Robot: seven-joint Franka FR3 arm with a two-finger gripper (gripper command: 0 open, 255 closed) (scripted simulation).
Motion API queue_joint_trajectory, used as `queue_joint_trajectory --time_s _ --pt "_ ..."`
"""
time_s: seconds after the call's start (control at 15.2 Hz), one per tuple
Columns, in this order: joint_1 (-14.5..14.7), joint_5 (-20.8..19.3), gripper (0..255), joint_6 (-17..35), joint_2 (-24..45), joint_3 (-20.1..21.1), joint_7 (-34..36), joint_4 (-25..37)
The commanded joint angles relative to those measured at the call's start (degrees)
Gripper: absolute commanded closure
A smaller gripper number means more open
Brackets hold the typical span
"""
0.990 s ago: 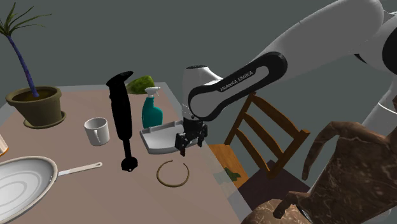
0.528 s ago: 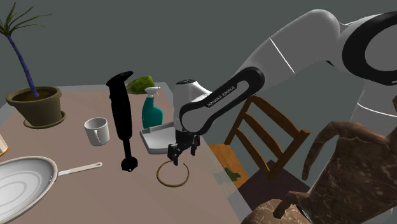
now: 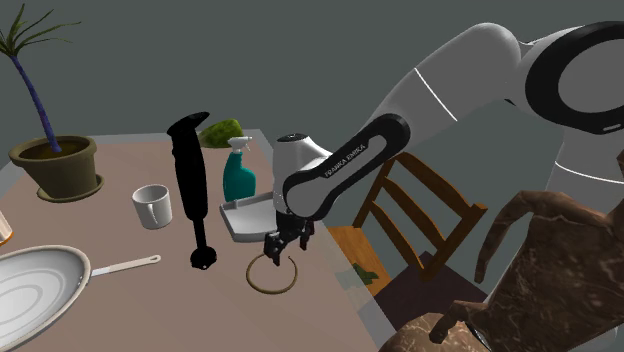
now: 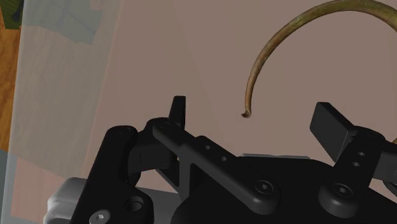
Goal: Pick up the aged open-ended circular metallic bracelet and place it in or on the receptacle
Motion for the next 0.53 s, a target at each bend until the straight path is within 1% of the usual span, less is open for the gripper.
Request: queue_joint_trajectory --time_s 0.0,0.13,0.2,0.46 --pt "0.0 0.0 0 0.02 0.0 0.0 -0.01 -0.02" --pt "0.0 0.0 0 0.01 0.0 0.0 0.0 -0.01" --pt "0.0 0.0 255 0.01 0.0 0.0 0.0 -0.01" --pt "0.01 -0.01 255 0.04 0.03 0.0 0.02 -0.01"
